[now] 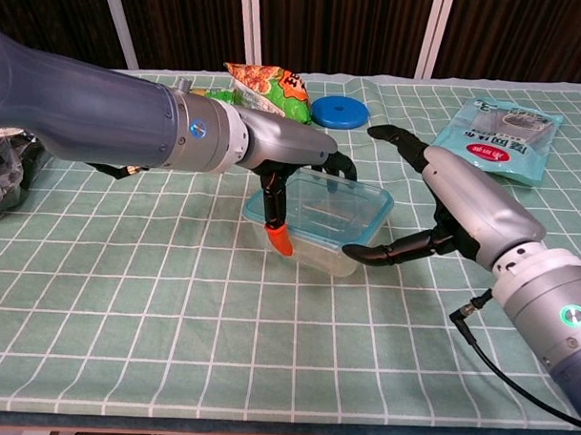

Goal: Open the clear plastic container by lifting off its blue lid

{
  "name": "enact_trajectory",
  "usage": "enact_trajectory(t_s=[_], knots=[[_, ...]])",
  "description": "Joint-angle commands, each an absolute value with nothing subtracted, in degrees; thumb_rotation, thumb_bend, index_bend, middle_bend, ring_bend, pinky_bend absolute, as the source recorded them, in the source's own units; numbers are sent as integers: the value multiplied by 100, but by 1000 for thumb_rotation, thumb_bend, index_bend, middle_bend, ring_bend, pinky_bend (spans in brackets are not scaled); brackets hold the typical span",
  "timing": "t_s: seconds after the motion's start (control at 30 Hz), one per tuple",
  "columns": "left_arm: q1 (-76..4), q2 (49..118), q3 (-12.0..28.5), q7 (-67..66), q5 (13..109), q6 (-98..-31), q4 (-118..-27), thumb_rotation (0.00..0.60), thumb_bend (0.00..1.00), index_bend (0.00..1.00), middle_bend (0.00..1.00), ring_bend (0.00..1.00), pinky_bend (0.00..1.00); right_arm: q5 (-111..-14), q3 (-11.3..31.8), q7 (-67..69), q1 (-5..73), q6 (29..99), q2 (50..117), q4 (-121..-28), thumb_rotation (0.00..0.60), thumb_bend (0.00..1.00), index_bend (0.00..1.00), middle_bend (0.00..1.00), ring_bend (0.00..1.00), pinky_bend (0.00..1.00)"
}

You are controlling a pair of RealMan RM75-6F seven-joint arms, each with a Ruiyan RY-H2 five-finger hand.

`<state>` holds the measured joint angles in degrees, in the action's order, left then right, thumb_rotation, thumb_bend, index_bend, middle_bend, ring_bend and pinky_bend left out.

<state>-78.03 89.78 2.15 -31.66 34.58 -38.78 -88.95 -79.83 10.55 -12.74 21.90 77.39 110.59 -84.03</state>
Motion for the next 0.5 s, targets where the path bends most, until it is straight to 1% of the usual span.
enact_trajectory(t_s=[0.03,0.5], knots=[[-7813,8961,201,-3157,3469,-3864,-8902,600,93,229,259,271,414,-7993,1084,-1265,2211,7745,11072,-8363,600,276,0,0,0,0],[-7860,8891,109,-3122,3507,-3822,-8928,600,93,229,259,271,414,-8046,1185,-1181,2296,7786,11159,-8203,600,276,0,0,0,0]])
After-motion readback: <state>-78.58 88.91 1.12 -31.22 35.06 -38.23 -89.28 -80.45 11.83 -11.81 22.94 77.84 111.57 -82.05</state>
